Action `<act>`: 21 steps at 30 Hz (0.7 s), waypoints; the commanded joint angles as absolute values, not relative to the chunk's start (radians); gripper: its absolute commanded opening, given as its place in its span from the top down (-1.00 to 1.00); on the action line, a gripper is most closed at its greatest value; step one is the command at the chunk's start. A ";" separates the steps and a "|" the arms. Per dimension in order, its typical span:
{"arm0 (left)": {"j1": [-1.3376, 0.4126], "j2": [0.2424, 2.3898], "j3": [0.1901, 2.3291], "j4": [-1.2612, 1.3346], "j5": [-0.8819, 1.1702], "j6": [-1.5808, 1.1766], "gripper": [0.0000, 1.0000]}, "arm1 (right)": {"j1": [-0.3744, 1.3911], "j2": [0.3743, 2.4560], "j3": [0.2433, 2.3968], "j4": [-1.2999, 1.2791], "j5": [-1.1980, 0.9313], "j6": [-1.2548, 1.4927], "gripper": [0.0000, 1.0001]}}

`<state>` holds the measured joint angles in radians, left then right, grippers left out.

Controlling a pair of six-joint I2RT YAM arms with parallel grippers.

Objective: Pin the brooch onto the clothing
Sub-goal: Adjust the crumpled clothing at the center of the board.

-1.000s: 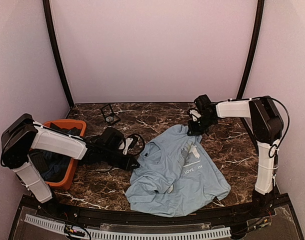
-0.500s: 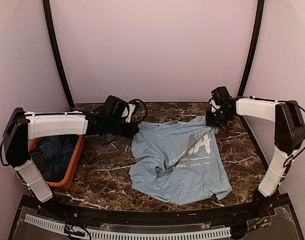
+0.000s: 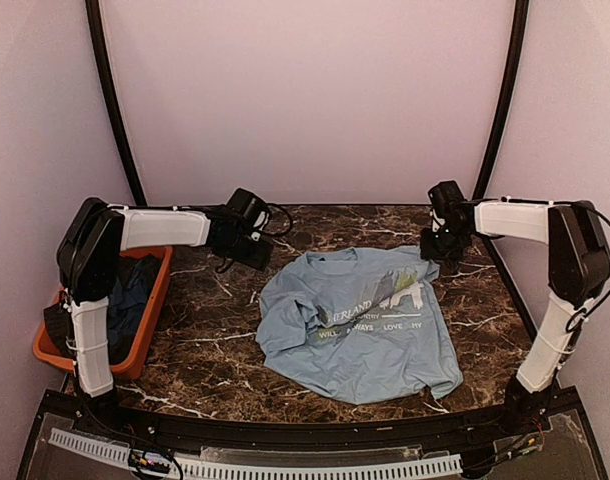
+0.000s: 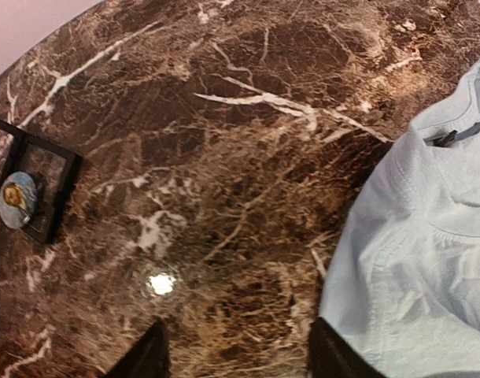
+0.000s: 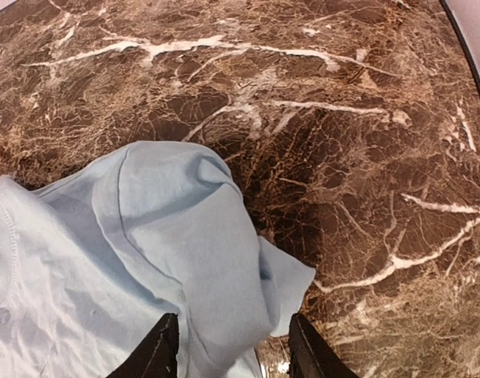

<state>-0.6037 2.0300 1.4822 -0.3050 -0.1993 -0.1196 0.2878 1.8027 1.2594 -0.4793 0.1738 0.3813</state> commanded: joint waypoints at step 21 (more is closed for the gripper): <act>-0.294 1.863 1.168 0.062 0.057 -0.544 -0.93 | 0.310 1.251 0.942 -0.307 0.005 0.327 -0.97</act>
